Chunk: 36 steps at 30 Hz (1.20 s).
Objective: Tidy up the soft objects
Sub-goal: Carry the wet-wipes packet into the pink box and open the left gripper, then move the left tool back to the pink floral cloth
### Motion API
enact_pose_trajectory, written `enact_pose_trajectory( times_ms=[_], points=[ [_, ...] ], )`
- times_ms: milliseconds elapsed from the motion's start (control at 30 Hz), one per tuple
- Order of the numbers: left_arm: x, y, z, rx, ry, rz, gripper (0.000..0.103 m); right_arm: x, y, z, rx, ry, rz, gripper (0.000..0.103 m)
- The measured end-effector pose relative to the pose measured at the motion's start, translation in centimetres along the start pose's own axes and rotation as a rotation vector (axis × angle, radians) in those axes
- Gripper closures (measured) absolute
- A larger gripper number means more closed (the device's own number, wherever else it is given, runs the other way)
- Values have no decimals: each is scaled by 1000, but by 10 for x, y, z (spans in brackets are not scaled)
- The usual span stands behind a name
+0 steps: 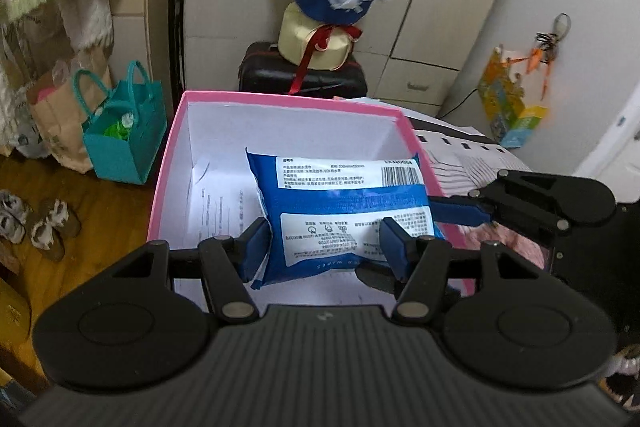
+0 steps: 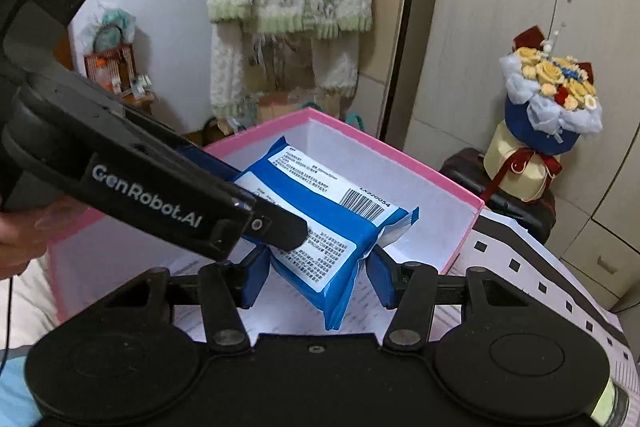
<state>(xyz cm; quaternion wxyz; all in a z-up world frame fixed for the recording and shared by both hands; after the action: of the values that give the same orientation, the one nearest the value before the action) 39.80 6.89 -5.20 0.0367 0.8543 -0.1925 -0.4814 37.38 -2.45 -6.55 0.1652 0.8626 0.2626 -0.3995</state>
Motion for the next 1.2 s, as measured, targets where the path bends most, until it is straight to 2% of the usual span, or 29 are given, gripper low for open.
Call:
enact_pose_trajectory(
  times_ms=[267, 400, 500, 600, 667, 800, 1000, 1200],
  points=[
    [35, -18, -12, -66, -71, 42, 45, 32, 15, -8, -5, -91, 10, 44],
    [43, -15, -10, -47, -45, -7, 38, 42, 18, -9, -6, -112, 12, 44],
    [47, -12, -7, -17, -55, -39, 36, 46, 19, -8, -18, -124, 29, 44],
    [44, -12, -6, 4, -52, -59, 29, 42, 17, -5, -17, -116, 31, 41],
    [34, -11, -5, 57, -36, -92, 27, 31, 14, -4, 14, -92, 2, 33],
    [-1, -8, 1, 116, 45, -140, 19, 2, 6, 1, 17, -49, -12, 32],
    [-52, 5, 22, 165, 69, -116, 19, -34, -4, 16, 27, -75, -16, 32],
    [-92, 25, 47, 204, 85, -112, 18, -73, -18, 32, 24, -61, -16, 32]
  ],
)
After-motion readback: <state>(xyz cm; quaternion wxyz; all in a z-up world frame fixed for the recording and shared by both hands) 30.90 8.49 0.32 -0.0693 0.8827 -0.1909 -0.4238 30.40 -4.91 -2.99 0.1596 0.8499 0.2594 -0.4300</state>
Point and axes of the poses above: each gripper's, at about its wrist camera, not at the fingertips, and x roughly the way its jaws point, y to its right, z to its underside, the point moved 9 cm from there along x, roughly the way its jaws point, and after that the axes turned 11 degrees about -y, right-handed, at the moved point
